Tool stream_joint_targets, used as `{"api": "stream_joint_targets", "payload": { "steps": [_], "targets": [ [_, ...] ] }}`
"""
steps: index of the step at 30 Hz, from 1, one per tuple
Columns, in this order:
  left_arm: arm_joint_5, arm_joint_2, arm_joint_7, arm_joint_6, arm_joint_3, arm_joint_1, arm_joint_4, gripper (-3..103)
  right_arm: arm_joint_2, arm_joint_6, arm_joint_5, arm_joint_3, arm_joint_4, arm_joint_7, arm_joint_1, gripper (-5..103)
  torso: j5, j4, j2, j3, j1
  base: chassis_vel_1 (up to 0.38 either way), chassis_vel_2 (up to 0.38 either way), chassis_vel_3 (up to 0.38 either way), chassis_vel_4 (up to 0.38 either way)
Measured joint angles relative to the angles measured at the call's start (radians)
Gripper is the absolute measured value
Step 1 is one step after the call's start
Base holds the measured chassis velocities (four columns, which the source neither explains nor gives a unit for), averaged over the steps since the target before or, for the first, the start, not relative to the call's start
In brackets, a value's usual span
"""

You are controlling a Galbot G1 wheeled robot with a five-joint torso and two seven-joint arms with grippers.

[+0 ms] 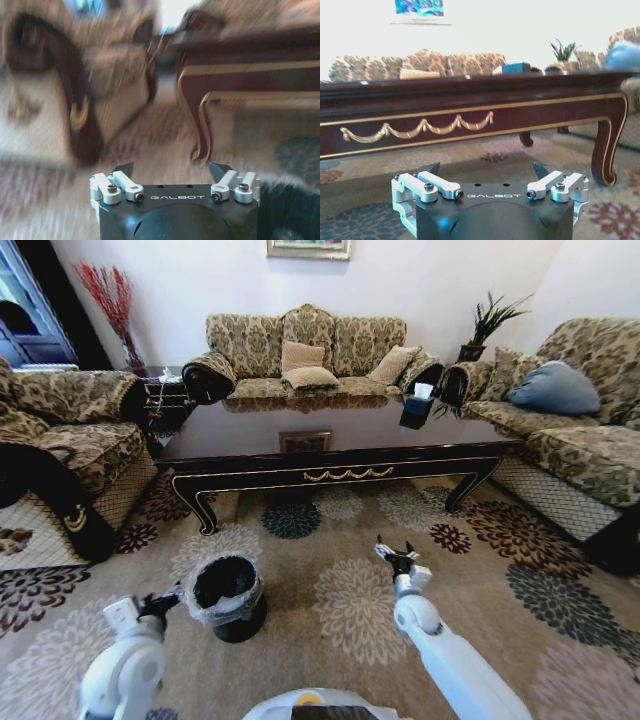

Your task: Move to the front of the table and pick up the trash from the floor, then place it into the trash bin.

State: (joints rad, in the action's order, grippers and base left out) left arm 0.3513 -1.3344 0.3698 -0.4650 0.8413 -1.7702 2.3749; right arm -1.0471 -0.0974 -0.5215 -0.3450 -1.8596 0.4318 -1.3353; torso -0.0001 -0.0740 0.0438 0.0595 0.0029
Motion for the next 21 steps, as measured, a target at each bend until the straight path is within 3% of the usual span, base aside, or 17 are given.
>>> {"api": "stream_joint_targets", "payload": {
  "steps": [1, 3, 4, 6, 8, 9, 17, 21],
  "targets": [
    [-0.077, -0.01, -0.066, 0.086, 0.0, -0.04, 0.004, 92, -0.002, -0.033, 0.022, -0.029, -0.038, -0.024, -0.043, 100, 0.0002, 0.0001, 0.0, 0.0, 0.0, 0.0, 0.0, 0.0, 0.0],
    [-0.094, -0.014, -0.079, 0.104, -0.001, -0.048, 0.004, 92, -0.004, -0.053, 0.031, -0.038, -0.049, -0.038, -0.057, 100, 0.0001, 0.0001, 0.0, 0.0, 0.0, 0.0, 0.0, 0.0, 0.0],
    [-0.199, -0.039, -0.146, 0.209, -0.011, -0.081, -0.001, 98, -0.023, -0.138, 0.081, -0.083, -0.084, -0.113, -0.119, 100, -0.0001, 0.0, 0.0, 0.0, 0.0, 0.0, 0.0, 0.0, 0.0],
    [-0.284, -0.064, -0.177, 0.29, -0.026, -0.1, -0.013, 100, -0.05, -0.189, 0.152, -0.125, -0.114, -0.175, -0.176, 100, 0.0, -0.0001, 0.0, 0.0, 0.0, 0.0, 0.0, 0.0, 0.0],
    [-0.306, -0.074, -0.183, 0.319, -0.035, -0.106, -0.018, 100, -0.06, -0.205, 0.179, -0.136, -0.126, -0.189, -0.2, 100, -0.0001, -0.0001, 0.0, 0.0, 0.0, 0.0, 0.0, 0.0, 0.0],
    [-0.32, -0.088, -0.187, 0.374, -0.055, -0.114, -0.029, 100, -0.075, -0.218, 0.211, -0.145, -0.145, -0.199, -0.235, 100, 0.0, -0.0002, 0.0, 0.0, 0.0, 0.0, 0.0, 0.0, 0.0],
    [-0.321, -0.15, -0.183, 0.495, -0.08, -0.068, -0.087, 100, -0.116, -0.213, 0.264, -0.147, -0.196, -0.189, -0.277, 100, 0.0, 0.0, 0.0, 0.0, 0.0, 0.0, 0.0, 0.0, 0.0],
    [-0.317, -0.158, -0.223, 0.528, -0.074, -0.063, -0.089, 100, -0.114, -0.21, 0.25, -0.153, -0.223, -0.183, -0.284, 100, 0.0, 0.0001, 0.0, 0.0, 0.0, 0.0, 0.0, 0.0, 0.0]
  ]
}}
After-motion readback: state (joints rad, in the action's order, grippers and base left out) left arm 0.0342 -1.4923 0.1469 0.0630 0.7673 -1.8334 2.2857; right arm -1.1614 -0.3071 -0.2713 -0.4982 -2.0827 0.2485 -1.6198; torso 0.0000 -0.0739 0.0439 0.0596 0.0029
